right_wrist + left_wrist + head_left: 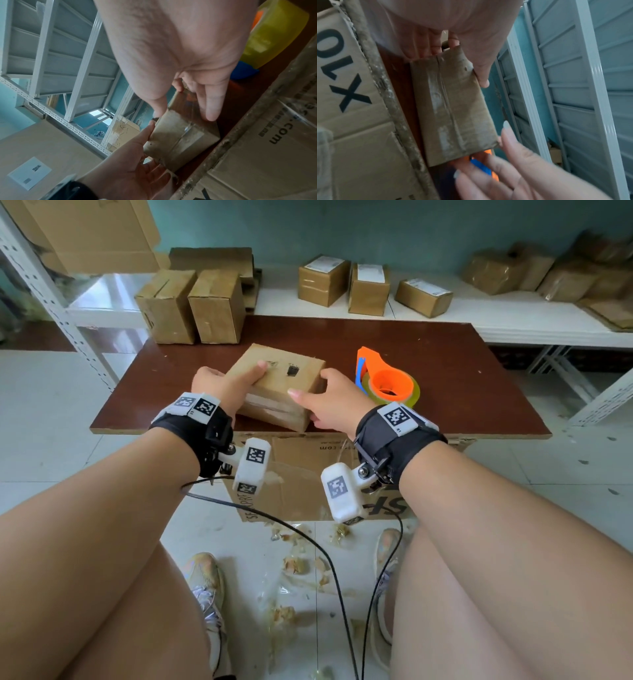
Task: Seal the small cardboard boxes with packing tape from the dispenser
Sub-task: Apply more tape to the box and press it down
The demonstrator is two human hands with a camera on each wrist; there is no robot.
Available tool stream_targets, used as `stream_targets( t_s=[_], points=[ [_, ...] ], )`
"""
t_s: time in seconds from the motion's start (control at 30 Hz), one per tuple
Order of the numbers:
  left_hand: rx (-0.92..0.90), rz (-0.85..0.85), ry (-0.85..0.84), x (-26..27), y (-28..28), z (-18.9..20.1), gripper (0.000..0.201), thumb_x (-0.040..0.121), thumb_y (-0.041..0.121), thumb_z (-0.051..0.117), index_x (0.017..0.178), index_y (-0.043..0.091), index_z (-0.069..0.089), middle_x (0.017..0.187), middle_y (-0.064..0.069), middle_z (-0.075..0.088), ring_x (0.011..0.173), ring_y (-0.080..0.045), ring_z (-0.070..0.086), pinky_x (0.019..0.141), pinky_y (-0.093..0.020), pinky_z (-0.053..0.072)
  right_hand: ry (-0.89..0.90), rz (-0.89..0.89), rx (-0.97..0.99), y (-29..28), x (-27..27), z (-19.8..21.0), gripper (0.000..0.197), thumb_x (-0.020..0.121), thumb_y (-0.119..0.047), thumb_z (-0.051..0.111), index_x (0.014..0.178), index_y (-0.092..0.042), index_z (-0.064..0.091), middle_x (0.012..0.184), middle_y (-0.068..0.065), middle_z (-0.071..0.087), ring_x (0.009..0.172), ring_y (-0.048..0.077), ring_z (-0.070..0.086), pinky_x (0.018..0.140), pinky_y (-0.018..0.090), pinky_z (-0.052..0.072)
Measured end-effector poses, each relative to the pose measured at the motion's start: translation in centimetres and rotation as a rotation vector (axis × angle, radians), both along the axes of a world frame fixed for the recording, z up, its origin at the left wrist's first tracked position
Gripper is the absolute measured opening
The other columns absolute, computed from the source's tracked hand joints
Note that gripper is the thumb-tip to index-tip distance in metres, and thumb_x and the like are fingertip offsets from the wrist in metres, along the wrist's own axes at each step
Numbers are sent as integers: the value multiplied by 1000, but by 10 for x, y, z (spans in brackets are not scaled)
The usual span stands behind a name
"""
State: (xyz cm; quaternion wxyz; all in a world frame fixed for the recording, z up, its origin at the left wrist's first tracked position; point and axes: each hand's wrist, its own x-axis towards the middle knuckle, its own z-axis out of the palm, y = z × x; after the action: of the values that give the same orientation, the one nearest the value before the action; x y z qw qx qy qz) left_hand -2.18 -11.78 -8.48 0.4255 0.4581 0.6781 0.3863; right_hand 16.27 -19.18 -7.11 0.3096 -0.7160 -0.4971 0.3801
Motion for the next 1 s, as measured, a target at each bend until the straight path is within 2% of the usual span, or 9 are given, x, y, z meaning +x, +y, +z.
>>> stream_targets(
  t_s=[0.2, 0.33, 0.43, 0.53, 0.6, 0.73, 0.8, 0.9, 1.0],
  points=[
    [40, -127, 139, 6, -5, -6, 76, 82, 80, 68, 118, 13, 62, 108, -3, 66, 101, -24, 64, 88, -40, 53, -154, 61, 36, 5, 6, 3, 68, 108, -34, 53, 167, -21, 21, 156, 4, 50, 110, 19, 52, 100, 38, 47],
    [11, -209, 142, 8, -7, -9, 67, 90, 76, 62, 110, 12, 63, 98, -3, 63, 91, -21, 63, 84, -42, 59, -201, 47, 67, 0, 13, 12, 54, 113, -24, 45, 164, -17, 29, 164, 2, 42, 145, 26, 45, 113, 31, 36],
    [41, -214, 119, 6, -5, -12, 57, 88, 72, 65, 94, 16, 57, 86, 2, 56, 83, -19, 61, 77, -36, 57, -193, 26, 107, -2, 16, 13, 49, 111, -28, 51, 157, -15, 43, 154, 4, 53, 136, 26, 53, 107, 30, 41],
    [72, -211, 140, 5, -3, -12, 52, 82, 70, 66, 84, 20, 52, 74, 4, 47, 72, -21, 53, 68, -34, 47, -196, -87, 177, 3, 20, 14, 42, 105, -49, 57, 102, -11, 74, 102, 13, 72, 94, 33, 63, 87, 41, 52],
    [85, -210, 133, 8, -3, -10, 46, 86, 63, 67, 80, 20, 50, 69, 4, 42, 66, -21, 48, 64, -34, 41, -310, -216, 223, 6, 26, 19, 53, 104, -60, 49, 71, -20, 60, 79, 7, 63, 84, 32, 56, 79, 41, 45],
    [97, -189, 118, 19, -8, -7, 38, 94, 52, 66, 83, 20, 48, 72, 5, 43, 68, -20, 47, 64, -32, 40, -575, -386, 37, 12, 48, 10, 56, 101, -65, 49, 136, -22, 58, 136, 10, 61, 132, 37, 50, 109, 50, 40],
    [106, -207, 126, 24, -11, -6, 37, 96, 48, 65, 81, 21, 46, 71, 2, 41, 68, -21, 46, 64, -33, 40, -536, -344, -122, 13, 60, -5, 69, 91, -71, 61, 136, -18, 56, 116, 12, 69, 119, 41, 60, 100, 50, 48],
    [103, -232, 147, 25, -12, -5, 32, 96, 47, 65, 87, 19, 51, 82, -3, 52, 73, -23, 53, 69, -36, 46, -594, -273, -194, 15, 78, -22, 65, 71, -84, 68, 86, -21, 64, 71, 7, 65, 84, 39, 67, 87, 49, 46],
    [93, -243, 175, 20, -8, -8, 42, 94, 55, 65, 102, 13, 60, 89, -3, 61, 79, -25, 60, 73, -39, 51, -589, -251, -196, 8, 81, -11, 58, 86, -69, 71, 72, -15, 53, 63, 6, 55, 66, 32, 57, 80, 47, 35]
  ],
)
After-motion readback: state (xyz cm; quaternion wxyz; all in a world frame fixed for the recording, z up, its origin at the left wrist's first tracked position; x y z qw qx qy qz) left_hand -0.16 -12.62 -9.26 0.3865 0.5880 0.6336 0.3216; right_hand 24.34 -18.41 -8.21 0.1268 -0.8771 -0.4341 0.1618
